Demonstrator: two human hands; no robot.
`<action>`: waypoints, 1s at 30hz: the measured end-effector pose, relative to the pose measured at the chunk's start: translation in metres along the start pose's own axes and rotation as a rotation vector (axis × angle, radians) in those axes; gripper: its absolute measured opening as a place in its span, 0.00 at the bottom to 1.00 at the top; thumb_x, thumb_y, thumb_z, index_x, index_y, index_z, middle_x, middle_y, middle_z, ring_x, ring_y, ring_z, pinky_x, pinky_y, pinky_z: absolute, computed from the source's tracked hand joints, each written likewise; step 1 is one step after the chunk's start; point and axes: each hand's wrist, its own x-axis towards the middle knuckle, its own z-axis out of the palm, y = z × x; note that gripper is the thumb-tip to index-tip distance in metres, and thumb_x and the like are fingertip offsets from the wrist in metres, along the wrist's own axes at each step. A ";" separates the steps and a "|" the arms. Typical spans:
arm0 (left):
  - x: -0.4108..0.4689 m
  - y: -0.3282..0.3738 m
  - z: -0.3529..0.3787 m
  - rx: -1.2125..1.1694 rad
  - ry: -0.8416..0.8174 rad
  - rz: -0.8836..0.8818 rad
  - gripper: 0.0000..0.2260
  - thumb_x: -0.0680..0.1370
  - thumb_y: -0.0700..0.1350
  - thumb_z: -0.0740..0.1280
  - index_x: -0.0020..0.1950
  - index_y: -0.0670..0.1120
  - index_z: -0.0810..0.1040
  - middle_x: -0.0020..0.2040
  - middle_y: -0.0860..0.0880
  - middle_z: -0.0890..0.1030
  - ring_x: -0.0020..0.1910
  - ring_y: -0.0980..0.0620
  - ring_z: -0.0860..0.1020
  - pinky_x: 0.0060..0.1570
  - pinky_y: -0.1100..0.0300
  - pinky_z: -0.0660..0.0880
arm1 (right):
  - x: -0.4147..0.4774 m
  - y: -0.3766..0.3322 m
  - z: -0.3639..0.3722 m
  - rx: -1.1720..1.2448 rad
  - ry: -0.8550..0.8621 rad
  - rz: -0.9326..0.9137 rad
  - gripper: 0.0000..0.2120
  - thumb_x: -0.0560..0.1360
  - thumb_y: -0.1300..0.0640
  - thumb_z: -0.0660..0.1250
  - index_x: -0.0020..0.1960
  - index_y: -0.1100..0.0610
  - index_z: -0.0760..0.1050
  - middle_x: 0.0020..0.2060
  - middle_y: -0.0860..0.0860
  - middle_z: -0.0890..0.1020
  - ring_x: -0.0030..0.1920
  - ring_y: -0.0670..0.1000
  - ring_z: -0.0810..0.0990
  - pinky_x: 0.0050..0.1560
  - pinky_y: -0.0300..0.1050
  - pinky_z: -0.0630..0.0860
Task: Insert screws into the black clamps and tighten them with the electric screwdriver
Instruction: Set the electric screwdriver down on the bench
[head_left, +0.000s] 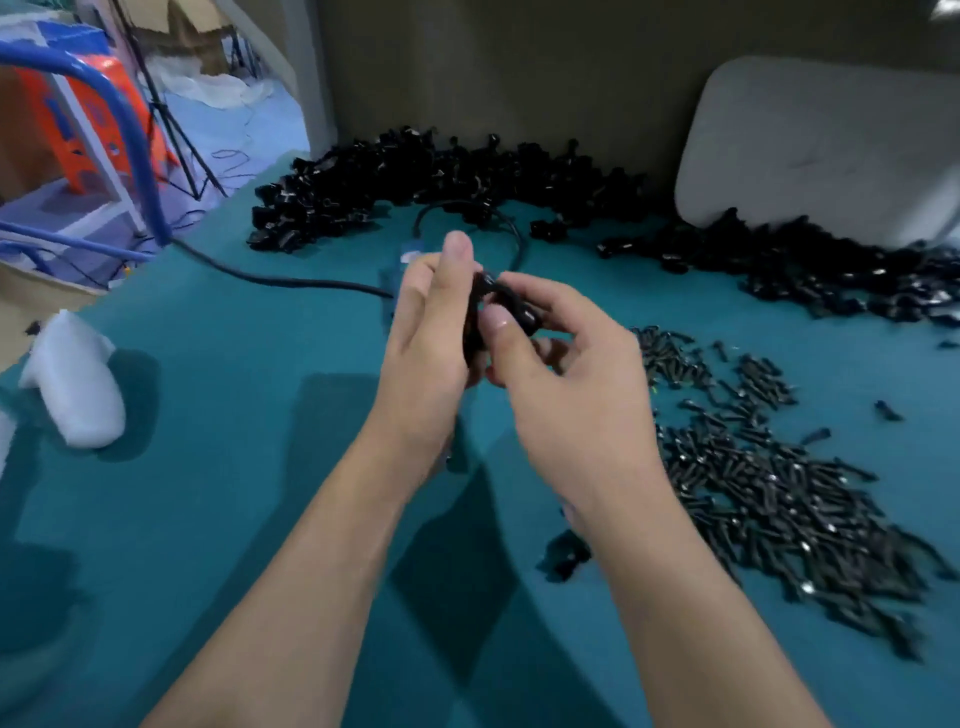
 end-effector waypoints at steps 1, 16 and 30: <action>-0.010 0.001 0.013 0.031 -0.096 0.004 0.18 0.75 0.62 0.66 0.50 0.48 0.72 0.42 0.50 0.76 0.45 0.48 0.76 0.47 0.48 0.74 | -0.008 0.000 -0.020 0.102 0.049 0.039 0.08 0.80 0.57 0.71 0.56 0.49 0.83 0.49 0.47 0.86 0.49 0.48 0.85 0.55 0.49 0.82; -0.178 -0.097 0.205 0.581 -0.887 0.136 0.13 0.81 0.43 0.70 0.61 0.59 0.75 0.56 0.62 0.77 0.59 0.62 0.76 0.60 0.65 0.73 | -0.172 0.057 -0.273 -0.561 0.707 0.270 0.10 0.77 0.50 0.66 0.52 0.33 0.75 0.49 0.43 0.80 0.45 0.37 0.80 0.47 0.42 0.76; -0.179 -0.127 0.264 0.753 -0.846 0.284 0.19 0.66 0.34 0.55 0.49 0.46 0.79 0.49 0.55 0.81 0.54 0.52 0.77 0.51 0.50 0.79 | -0.173 0.101 -0.314 -0.709 0.797 0.255 0.15 0.73 0.59 0.76 0.55 0.46 0.78 0.54 0.47 0.68 0.42 0.41 0.74 0.47 0.22 0.67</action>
